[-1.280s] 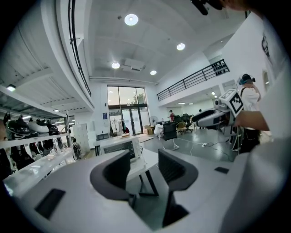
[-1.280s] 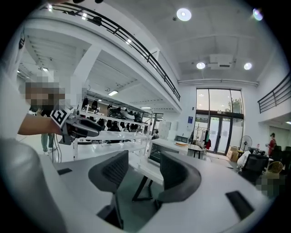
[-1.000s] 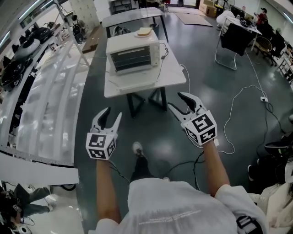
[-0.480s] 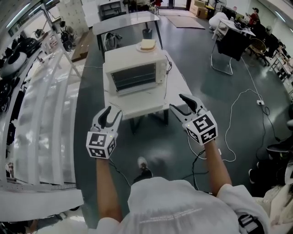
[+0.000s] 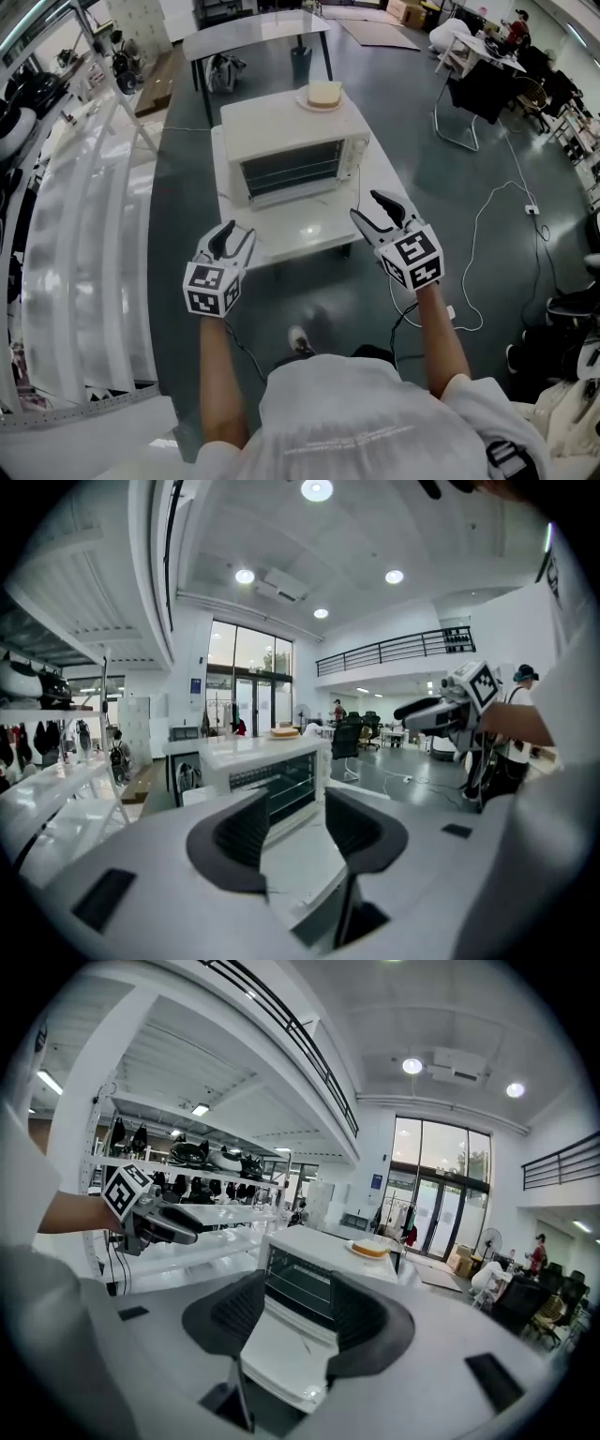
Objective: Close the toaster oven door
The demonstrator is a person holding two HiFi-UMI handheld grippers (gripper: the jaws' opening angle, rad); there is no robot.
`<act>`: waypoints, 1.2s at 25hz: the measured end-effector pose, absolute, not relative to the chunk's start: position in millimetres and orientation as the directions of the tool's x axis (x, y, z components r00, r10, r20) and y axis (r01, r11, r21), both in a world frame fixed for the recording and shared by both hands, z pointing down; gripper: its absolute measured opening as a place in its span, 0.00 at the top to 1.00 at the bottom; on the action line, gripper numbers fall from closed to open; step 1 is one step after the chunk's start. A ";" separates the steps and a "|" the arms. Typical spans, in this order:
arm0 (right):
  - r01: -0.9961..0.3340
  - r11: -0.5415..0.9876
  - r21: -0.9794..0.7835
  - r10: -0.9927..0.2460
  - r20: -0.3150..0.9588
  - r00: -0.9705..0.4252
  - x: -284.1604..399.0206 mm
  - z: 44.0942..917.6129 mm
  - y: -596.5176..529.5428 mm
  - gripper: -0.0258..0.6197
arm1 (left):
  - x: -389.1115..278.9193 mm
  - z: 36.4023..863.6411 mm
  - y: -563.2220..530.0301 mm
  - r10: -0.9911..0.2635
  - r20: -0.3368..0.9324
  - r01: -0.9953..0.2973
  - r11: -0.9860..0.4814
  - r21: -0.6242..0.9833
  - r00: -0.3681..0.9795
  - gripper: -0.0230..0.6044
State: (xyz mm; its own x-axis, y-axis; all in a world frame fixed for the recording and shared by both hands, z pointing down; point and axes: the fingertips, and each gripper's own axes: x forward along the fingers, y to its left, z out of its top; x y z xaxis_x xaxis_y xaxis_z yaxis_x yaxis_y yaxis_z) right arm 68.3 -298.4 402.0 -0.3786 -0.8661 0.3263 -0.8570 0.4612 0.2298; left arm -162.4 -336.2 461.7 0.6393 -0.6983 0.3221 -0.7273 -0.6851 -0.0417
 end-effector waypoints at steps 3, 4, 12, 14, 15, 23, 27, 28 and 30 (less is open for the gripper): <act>-0.856 0.474 0.206 -0.847 0.371 -0.380 62.4 422.5 -314.3 0.63 | -165.3 497.0 -349.3 -0.667 0.382 -0.722 -0.691 0.002 0.640 0.65; -0.855 0.480 0.196 -0.839 0.388 -0.383 61.4 429.6 -318.1 0.63 | -166.2 509.2 -351.2 -0.658 0.403 -0.723 -0.690 0.015 0.636 0.65; -0.833 0.541 0.117 -0.754 0.507 -0.418 63.0 490.8 -349.0 0.63 | -156.4 616.1 -349.9 -0.564 0.531 -0.719 -0.683 0.131 0.632 0.65; -0.828 0.553 0.091 -0.730 0.533 -0.429 64.5 505.4 -353.1 0.63 | -153.7 643.8 -340.8 -0.518 0.578 -0.702 -0.699 0.140 0.631 0.64; -0.824 0.560 0.082 -0.718 0.544 -0.434 65.2 511.7 -354.6 0.63 | -153.6 656.5 -336.9 -0.498 0.600 -0.698 -0.702 0.146 0.626 0.64; -0.806 0.590 0.050 -0.661 0.603 -0.446 77.3 540.3 -353.4 0.63 | -147.0 729.8 -324.4 -0.421 0.690 -0.729 -0.646 0.228 0.589 0.64; -0.807 0.588 0.054 -0.655 0.619 -0.435 91.1 543.3 -346.7 0.63 | -138.2 741.0 -331.2 -0.443 0.683 -0.753 -0.612 0.243 0.580 0.64; -0.809 0.585 0.055 -0.655 0.621 -0.432 94.2 543.7 -344.4 0.63 | -136.7 742.0 -333.9 -0.456 0.677 -0.762 -0.599 0.248 0.578 0.64; -0.814 0.578 0.054 -0.656 0.624 -0.425 100.5 545.8 -339.3 0.63 | -133.1 745.3 -340.2 -0.480 0.664 -0.778 -0.571 0.260 0.574 0.64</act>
State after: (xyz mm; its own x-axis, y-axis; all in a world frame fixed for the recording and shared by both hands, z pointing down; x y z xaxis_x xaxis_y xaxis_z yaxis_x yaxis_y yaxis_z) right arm 100.5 -339.3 545.8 -0.4246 -0.6564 0.6236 -0.8142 0.5781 0.0542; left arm -133.1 -340.2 745.3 0.5740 -0.4797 0.6637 -0.7784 -0.5712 0.2603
